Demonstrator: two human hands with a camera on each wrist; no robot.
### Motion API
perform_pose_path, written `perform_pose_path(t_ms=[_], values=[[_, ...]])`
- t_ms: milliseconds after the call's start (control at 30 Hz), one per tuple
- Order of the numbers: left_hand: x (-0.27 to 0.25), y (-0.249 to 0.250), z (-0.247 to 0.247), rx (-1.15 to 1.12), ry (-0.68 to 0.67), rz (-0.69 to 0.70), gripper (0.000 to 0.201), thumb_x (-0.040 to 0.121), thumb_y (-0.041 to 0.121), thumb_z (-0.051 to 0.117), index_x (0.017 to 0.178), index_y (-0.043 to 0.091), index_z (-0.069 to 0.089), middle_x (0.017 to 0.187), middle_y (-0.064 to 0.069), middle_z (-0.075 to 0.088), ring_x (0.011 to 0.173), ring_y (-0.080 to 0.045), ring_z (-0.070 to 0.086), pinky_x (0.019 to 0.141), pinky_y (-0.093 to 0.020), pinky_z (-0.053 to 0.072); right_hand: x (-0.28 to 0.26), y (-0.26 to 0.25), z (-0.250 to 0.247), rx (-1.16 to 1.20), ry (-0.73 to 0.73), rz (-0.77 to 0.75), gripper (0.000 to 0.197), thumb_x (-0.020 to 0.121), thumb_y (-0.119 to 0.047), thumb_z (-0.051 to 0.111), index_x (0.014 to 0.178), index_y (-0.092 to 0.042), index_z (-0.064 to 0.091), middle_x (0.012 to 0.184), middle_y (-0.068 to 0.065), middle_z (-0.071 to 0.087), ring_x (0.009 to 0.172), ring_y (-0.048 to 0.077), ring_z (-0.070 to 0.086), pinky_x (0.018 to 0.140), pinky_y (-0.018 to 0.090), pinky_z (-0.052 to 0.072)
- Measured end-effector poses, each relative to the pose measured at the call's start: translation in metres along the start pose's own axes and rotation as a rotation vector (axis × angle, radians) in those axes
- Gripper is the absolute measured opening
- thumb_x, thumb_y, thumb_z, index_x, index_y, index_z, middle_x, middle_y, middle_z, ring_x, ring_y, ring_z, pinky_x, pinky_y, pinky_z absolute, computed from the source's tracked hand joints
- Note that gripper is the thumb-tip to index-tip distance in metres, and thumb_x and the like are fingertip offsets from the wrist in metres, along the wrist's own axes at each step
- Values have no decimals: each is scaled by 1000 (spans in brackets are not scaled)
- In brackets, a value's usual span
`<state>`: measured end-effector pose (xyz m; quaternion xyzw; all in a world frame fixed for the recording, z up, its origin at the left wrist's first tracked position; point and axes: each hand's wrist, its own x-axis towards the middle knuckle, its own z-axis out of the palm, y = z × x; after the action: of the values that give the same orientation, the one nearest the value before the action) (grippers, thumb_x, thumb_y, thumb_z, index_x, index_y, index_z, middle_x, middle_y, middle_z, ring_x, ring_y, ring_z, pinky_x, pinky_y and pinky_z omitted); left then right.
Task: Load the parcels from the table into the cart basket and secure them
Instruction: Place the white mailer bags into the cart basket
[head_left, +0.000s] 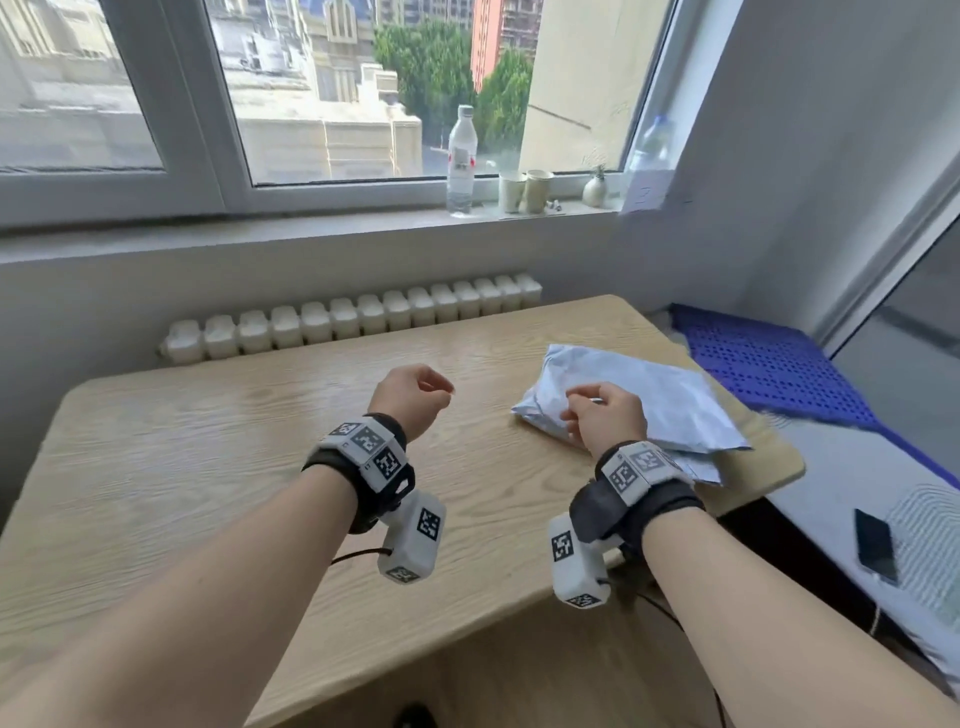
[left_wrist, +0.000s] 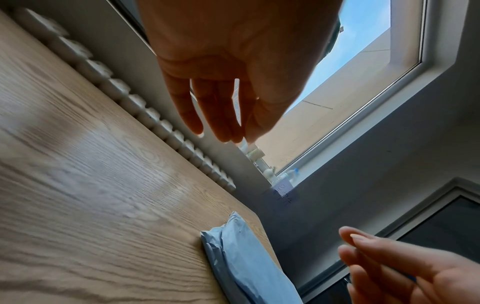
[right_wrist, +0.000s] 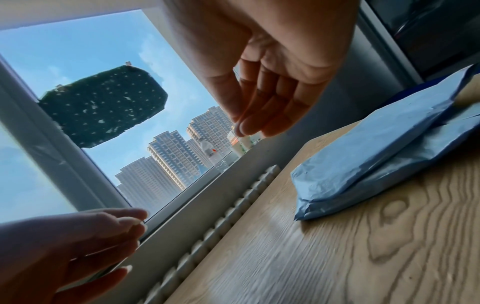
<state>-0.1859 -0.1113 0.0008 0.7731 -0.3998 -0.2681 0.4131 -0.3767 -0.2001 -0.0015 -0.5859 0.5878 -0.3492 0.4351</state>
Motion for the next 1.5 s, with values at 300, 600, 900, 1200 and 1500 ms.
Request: perform_pose_path(t_ms=[300,600,900,1200,1500], values=[[123,29,86,-47,-105,-76,9,85,12,63,88,19,68,95,-2,66,92,-15,60,76,-25,43,133,14,-29,-49,41,88,16,86,-10,54,76,-18,63,68,4,66,54,14,58,67,32,54],[174,3,168,-26,-211,-262,13,83,7,61,94,14,62,99,-9,66,86,-19,60,78,-29,48,215,88,-36,-94,-3,279,17,86,-5,54,75,-16,63,67,3,61,56,16,55,59,30,52],[203,-8,224,-17,-198,-551,29,84,18,66,109,10,55,90,-7,62,84,-22,59,80,-34,51,279,138,-41,-88,-207,429,20,83,-1,53,75,-17,61,64,5,57,54,18,51,51,28,45],[220,31,257,-104,-184,-617,12,88,18,59,82,8,56,77,-6,57,65,-15,53,56,-24,48,333,142,-65,-104,-397,418,12,82,-2,59,85,-13,61,73,5,58,56,14,49,49,25,41],[253,106,232,-662,186,-617,19,91,6,47,72,8,48,43,0,55,33,-9,54,35,-15,45,340,77,-59,-553,-967,-132,103,59,-44,85,145,-31,30,147,0,32,137,18,31,112,36,30]])
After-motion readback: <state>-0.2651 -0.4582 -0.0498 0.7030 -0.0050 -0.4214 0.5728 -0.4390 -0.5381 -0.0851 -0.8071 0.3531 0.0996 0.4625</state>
